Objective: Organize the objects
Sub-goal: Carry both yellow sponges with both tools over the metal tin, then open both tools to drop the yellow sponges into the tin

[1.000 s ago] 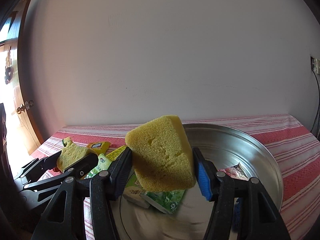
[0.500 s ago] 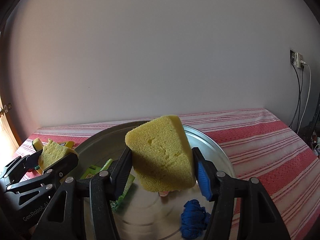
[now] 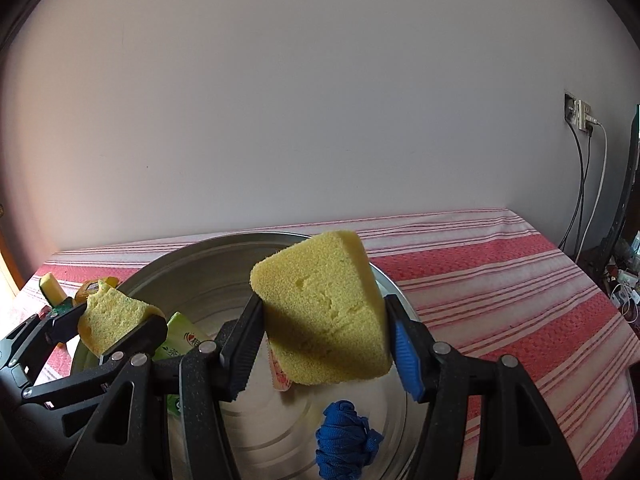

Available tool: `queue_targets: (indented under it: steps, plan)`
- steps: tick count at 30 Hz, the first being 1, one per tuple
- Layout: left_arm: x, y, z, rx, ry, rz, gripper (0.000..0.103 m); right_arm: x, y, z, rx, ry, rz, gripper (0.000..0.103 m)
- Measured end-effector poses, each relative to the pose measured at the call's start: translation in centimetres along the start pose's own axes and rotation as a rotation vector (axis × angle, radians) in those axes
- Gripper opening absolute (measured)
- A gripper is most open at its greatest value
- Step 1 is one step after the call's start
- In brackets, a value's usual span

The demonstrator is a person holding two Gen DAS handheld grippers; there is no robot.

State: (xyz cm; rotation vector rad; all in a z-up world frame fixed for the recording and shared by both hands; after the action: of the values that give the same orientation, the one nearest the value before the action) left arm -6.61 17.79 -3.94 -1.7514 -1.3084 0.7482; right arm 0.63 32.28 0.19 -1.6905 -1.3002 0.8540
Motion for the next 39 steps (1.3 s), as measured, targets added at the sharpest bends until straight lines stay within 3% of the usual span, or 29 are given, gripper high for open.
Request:
queue_targets:
  steps: [7, 14, 18, 21, 24, 39]
  plan:
    - [-1.2, 0.4, -0.1, 0.004, -0.042, 0.011, 0.068, -0.3, 0.2, 0.8, -0.011, 0.036, -0.037, 0.061]
    - [-1.2, 0.2, -0.2, 0.013, -0.070, 0.034, 0.069, -0.9, 0.5, 1.0, -0.024, 0.014, -0.033, 0.063]
    - [0.3, 0.2, -2.2, 0.026, -0.096, 0.032, 0.079, -1.2, 0.6, 1.2, -0.017, 0.015, -0.041, 0.068]
    - [-0.6, 0.1, -2.3, 0.024, -0.118, -0.003, 0.094, -1.0, 0.6, 1.4, -0.021, 0.004, -0.011, 0.072]
    - [-0.9, -0.2, -2.9, 0.031, -0.110, -0.042, 0.100, -0.8, 0.5, 1.4, -0.019, -0.030, 0.032, 0.077]
    - [-1.5, -0.8, -3.4, 0.067, -0.124, -0.039, 0.102, -0.3, 0.2, 1.0, 0.054, -0.051, 0.111, 0.082]
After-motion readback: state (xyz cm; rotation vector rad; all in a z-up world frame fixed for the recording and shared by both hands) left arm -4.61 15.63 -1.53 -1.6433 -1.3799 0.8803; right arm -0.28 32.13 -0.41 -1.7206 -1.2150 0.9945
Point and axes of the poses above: each gripper's, at about its wrist camera, not at the fingertips, and z roughly the way its jaws point, x to its right, y to its underside, the point moved 6 cm from there along z, roughly the way its jaws point, and after that the axes turned 4 degrees about x, right-handed, at the moved point
